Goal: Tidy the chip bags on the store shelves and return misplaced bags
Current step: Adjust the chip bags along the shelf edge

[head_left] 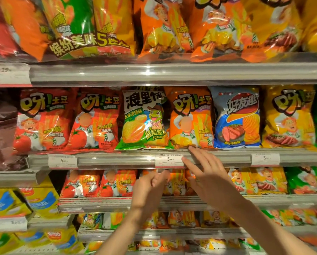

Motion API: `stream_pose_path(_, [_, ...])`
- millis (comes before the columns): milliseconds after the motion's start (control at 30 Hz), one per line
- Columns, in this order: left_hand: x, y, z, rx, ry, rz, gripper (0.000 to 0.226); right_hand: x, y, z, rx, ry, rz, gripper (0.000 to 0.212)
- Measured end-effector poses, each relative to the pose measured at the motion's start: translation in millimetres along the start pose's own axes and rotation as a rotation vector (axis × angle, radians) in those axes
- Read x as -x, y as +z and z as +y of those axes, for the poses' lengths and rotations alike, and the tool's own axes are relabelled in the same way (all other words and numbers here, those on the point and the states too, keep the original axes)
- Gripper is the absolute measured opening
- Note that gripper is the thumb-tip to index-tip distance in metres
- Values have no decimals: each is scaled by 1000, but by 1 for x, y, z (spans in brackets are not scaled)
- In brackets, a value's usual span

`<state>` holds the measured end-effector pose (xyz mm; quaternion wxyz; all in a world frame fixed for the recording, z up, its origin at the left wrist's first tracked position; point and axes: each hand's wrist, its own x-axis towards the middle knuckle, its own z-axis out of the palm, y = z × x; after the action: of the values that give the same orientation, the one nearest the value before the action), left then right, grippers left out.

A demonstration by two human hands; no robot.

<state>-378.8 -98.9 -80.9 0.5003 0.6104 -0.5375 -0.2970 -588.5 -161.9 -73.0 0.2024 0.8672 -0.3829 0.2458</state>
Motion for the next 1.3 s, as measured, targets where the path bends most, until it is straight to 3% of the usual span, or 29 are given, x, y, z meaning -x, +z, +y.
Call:
stream_pose_path(67, [-2, 13, 6, 300, -69, -89, 72, -1, -7, 5, -60, 14, 25, 53])
stream_pose_path(133, [-8, 20, 13, 386, -144, -82, 60, -7, -15, 11, -134, 74, 84, 47])
stream_pose_path(267, [-17, 28, 20, 356, -254, -24, 65, -32, -31, 30, -206, 266, 71, 54])
stream_pose_path(467, [-16, 30, 28, 382, -293, 12, 58, -60, -38, 42, -245, 306, -57, 81])
stream_pose_path(967, [-19, 29, 17, 323, -247, -17, 66, -71, -35, 34, -87, 270, -143, 78])
stream_pose_path(1300, [-24, 25, 21, 336, -332, -34, 54, -67, -32, 28, -154, 302, -132, 79])
